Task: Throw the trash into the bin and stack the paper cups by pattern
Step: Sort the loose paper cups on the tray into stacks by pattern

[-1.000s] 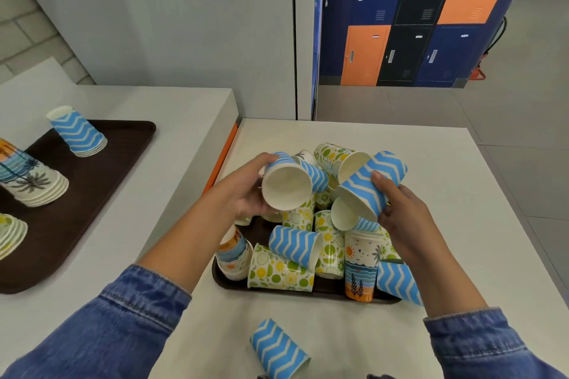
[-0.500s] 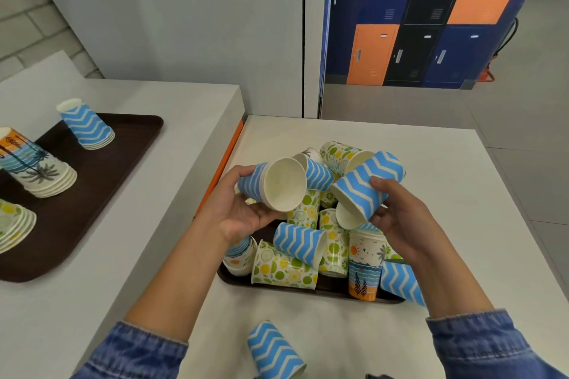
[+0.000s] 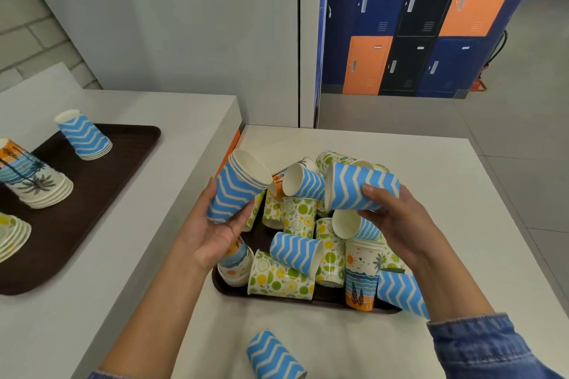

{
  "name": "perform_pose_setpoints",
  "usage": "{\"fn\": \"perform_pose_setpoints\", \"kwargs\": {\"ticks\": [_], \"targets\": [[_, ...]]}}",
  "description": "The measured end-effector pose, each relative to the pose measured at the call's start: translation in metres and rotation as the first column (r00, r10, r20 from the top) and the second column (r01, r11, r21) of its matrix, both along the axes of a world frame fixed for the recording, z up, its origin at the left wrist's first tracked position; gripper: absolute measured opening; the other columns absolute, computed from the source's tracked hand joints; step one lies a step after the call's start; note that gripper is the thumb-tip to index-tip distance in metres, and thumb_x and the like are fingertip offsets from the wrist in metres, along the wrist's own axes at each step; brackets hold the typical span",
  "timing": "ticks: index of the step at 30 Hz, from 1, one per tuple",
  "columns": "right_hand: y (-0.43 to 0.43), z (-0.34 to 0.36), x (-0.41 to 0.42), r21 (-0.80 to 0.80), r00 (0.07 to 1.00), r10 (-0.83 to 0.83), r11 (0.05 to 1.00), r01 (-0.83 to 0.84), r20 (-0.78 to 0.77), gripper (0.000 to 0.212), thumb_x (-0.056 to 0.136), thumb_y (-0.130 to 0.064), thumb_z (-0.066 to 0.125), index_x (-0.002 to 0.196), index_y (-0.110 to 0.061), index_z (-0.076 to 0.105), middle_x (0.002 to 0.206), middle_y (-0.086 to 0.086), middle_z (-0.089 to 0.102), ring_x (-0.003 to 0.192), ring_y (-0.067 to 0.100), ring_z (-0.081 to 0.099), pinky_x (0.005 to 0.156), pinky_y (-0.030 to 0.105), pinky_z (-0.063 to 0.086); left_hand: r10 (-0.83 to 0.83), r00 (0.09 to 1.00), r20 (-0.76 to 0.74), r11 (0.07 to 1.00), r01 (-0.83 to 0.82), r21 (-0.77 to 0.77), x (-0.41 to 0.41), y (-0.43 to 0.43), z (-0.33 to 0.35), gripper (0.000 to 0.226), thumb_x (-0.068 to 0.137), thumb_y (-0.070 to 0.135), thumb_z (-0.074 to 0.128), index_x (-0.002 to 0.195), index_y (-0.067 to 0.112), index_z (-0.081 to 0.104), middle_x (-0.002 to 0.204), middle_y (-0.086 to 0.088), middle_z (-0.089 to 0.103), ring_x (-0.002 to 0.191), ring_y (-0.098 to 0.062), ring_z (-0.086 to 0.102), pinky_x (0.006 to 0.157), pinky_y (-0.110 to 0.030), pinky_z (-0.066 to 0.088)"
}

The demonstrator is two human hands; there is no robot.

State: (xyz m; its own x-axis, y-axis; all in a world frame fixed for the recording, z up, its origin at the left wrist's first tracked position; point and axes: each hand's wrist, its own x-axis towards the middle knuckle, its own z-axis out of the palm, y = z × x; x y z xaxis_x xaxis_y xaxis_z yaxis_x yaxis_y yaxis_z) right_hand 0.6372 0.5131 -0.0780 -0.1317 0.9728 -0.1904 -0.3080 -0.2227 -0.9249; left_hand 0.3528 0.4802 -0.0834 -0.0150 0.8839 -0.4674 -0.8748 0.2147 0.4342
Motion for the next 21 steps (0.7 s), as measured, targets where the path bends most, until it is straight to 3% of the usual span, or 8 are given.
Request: {"fn": "perform_pose_setpoints", "kwargs": {"ticks": [4,7,10,12,13,15,17,21], "targets": [[0.000,-0.003,-0.004,-0.112,0.993,-0.001,0.994,-0.012,-0.115,0.081,0.060,-0.024,0.082,0.130,-0.001,0.049,0.123,0.013,0.064,0.105,0.023,0.066,0.073,0.028,0.059,-0.031,0.999,-0.009,0.998,0.032,0.061,0.000,-0.005,0.000,0.097,0.023,0.017,0.098,0.113,0.006,0.063,0.117,-0.018,0.066,0.098,-0.033,0.068,0.074,-0.042,0.059],[0.000,-0.007,-0.008,-0.118,0.989,-0.003,0.993,-0.015,-0.146,0.087,0.054,-0.026,0.090,0.129,-0.003,0.051,0.122,0.013,0.065,0.107,0.025,0.066,0.076,0.031,0.059,-0.041,0.999,0.005,0.997,0.041,0.064,-0.002,-0.006,-0.002,0.098,0.025,0.016,0.098,0.116,0.007,0.062,0.121,-0.016,0.065,0.101,-0.033,0.067,0.076,-0.042,0.059],[0.000,-0.008,-0.012,-0.135,0.984,-0.010,0.991,-0.014,-0.175,0.051,0.073,-0.023,0.070,0.121,-0.010,0.057,0.115,0.007,0.068,0.105,0.021,0.065,0.086,0.035,0.057,-0.065,0.998,-0.015,0.998,0.065,0.019,-0.001,-0.010,-0.005,0.105,0.026,0.019,0.098,0.123,0.012,0.059,0.119,-0.013,0.066,0.097,-0.031,0.069,0.080,-0.042,0.057],[0.000,-0.007,-0.014,-0.147,0.990,0.010,0.989,-0.031,-0.143,0.038,0.074,-0.033,0.064,0.110,-0.019,0.062,0.103,0.000,0.069,0.089,0.012,0.064,0.074,0.027,0.051,-0.115,0.987,-0.114,0.993,0.113,-0.028,0.001,-0.014,-0.008,0.103,0.021,0.028,0.098,0.117,0.015,0.062,0.106,-0.008,0.071,0.086,-0.024,0.070,0.073,-0.034,0.058],[0.000,-0.007,-0.015,-0.150,0.989,0.018,0.988,-0.039,-0.144,0.038,0.071,-0.039,0.068,0.105,-0.021,0.064,0.097,-0.002,0.069,0.081,0.010,0.062,0.068,0.024,0.047,-0.138,0.977,-0.163,0.990,0.132,-0.046,0.001,-0.016,-0.010,0.101,0.019,0.032,0.097,0.113,0.015,0.063,0.100,-0.006,0.072,0.083,-0.021,0.068,0.068,-0.031,0.057],[-0.001,-0.008,-0.017,-0.156,0.980,0.045,0.985,-0.075,-0.192,0.062,0.050,-0.047,0.086,0.102,-0.019,0.067,0.095,0.000,0.072,0.078,0.012,0.066,0.063,0.024,0.053,-0.154,0.964,-0.216,0.988,0.145,-0.060,0.001,-0.021,-0.014,0.099,0.017,0.037,0.097,0.109,0.016,0.064,0.097,-0.006,0.072,0.084,-0.020,0.065,0.063,-0.029,0.056],[-0.003,-0.011,-0.021,-0.197,0.955,0.084,0.970,-0.144,-0.284,0.084,0.031,-0.039,0.095,0.106,-0.012,0.066,0.105,0.008,0.073,0.089,0.021,0.071,0.073,0.030,0.059,-0.172,0.950,-0.259,0.985,0.162,-0.059,-0.002,-0.026,-0.018,0.100,0.018,0.040,0.096,0.109,0.016,0.063,0.098,-0.005,0.072,0.084,-0.020,0.066,0.064,-0.029,0.057],[-0.015,-0.017,-0.035,-0.291,0.902,0.102,0.926,-0.240,-0.418,0.078,0.044,-0.029,0.093,0.113,-0.006,0.063,0.112,0.018,0.069,0.098,0.036,0.068,0.083,0.043,0.057,-0.237,0.913,-0.331,0.970,0.239,-0.036,-0.007,-0.042,-0.027,0.101,0.024,0.037,0.097,0.115,0.013,0.061,0.103,-0.011,0.070,0.084,-0.023,0.071,0.068,-0.034,0.059]]}}
